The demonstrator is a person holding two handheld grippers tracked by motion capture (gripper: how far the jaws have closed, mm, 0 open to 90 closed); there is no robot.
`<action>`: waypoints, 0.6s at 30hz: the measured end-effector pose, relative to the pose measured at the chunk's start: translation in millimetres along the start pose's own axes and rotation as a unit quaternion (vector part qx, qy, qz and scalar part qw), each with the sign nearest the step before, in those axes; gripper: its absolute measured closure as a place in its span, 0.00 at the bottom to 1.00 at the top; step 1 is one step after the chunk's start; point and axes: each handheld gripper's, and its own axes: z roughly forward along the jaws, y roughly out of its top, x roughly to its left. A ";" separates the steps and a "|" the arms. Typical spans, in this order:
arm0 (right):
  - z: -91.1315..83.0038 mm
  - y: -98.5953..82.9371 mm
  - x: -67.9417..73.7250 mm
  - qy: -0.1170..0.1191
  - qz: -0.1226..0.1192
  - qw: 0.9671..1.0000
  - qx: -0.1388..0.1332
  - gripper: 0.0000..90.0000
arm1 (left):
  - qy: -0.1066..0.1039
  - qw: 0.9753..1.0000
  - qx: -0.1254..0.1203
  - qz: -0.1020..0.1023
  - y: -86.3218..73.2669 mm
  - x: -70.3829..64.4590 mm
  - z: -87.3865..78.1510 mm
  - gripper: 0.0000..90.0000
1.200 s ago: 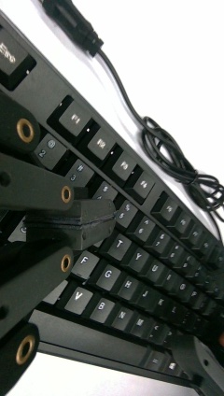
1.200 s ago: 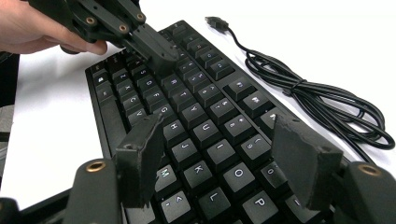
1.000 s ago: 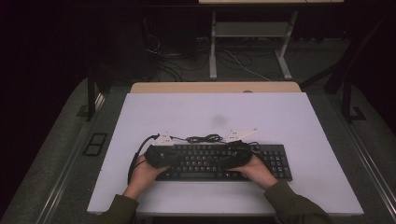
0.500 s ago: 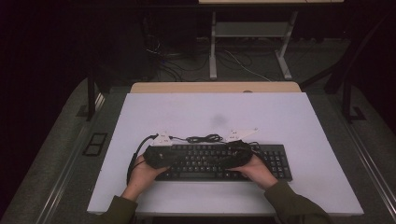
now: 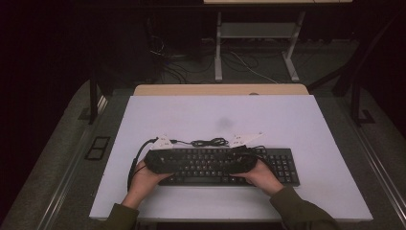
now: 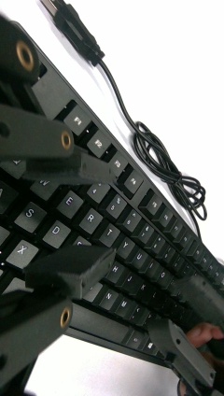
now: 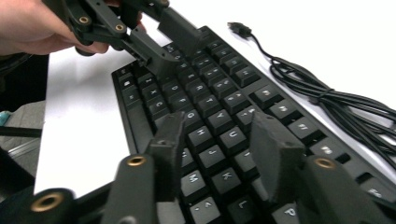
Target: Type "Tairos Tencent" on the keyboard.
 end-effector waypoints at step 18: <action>16.6 -1.5 16.5 0.022 -0.024 0.999 0.028 0.99 | 0.009 1.000 -0.003 -0.004 -2.7 -0.6 0.9 0.37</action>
